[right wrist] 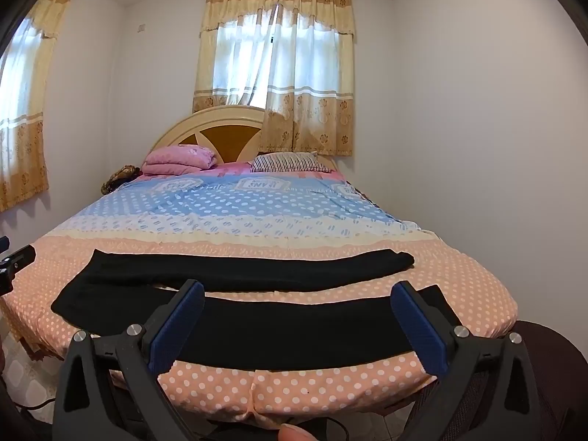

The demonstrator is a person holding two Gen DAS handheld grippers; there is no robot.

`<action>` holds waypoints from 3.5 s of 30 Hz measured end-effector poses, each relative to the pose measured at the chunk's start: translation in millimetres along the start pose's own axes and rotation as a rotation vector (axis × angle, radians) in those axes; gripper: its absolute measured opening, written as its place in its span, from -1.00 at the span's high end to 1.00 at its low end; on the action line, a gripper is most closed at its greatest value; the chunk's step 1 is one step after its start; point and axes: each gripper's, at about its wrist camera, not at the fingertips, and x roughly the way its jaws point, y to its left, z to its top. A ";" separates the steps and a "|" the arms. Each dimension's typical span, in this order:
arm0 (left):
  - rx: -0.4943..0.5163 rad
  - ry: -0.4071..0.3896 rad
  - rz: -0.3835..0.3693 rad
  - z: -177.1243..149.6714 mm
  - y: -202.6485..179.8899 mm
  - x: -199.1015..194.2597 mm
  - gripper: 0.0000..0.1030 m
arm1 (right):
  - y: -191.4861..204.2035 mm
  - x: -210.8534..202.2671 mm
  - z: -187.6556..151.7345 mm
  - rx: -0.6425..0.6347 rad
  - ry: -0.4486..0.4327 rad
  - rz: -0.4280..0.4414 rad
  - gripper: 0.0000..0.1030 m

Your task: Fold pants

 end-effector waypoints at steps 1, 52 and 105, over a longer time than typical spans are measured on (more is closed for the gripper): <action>-0.001 0.000 0.000 0.0 0.6 0.2 -1.00 | -0.2 0.2 -0.4 0.000 0.000 0.000 -0.98; -0.016 0.016 0.001 -6.7 11.8 7.9 -1.00 | 2.9 7.8 -8.9 -0.003 0.039 -0.006 -0.98; -0.142 0.326 0.194 -21.2 166.7 229.4 -0.78 | -49.1 148.3 -49.1 0.019 0.279 -0.027 -0.97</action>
